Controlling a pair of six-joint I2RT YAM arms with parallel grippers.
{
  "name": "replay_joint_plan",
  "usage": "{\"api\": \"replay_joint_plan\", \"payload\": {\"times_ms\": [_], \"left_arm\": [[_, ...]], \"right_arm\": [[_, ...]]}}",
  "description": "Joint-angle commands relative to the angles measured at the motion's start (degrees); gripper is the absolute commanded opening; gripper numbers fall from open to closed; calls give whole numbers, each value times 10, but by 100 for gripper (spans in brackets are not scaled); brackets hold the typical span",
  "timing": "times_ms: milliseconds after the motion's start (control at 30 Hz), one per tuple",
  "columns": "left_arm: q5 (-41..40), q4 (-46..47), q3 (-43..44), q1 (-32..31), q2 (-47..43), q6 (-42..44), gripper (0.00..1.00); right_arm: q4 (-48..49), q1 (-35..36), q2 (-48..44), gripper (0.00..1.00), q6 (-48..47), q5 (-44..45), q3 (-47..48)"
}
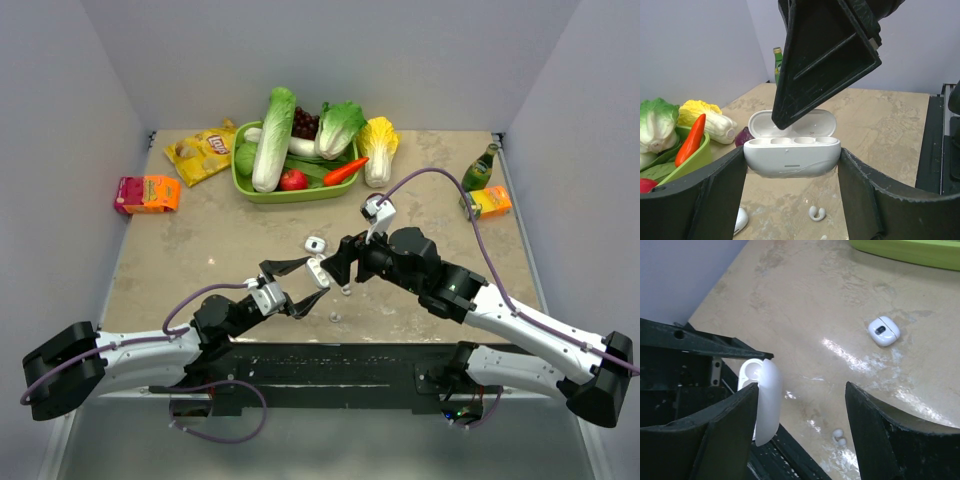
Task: Insert the wireless bluetooth earbuds into the charging case
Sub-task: Open the charging case, then adjust the charging case.
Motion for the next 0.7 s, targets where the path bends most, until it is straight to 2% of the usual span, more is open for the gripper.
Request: {"api": "replay_joint_plan", "payload": {"times_ms": [0,67,333,667], "left_arm": [[-4,37,0,-4,-6,14,0],[-4,37,1,-4,-6,14,0],[-6,37,0,-5,-12,16,0],[-6,37,-3,-8,-21,19,0]], "right_arm": [[61,-5,-16,68,19,-47,-2],[63,-5,-10,61,23,-58,-1],[92,-22,1,52,51,-105,-20],[92,-34,11,41,59,-119,-28]]}}
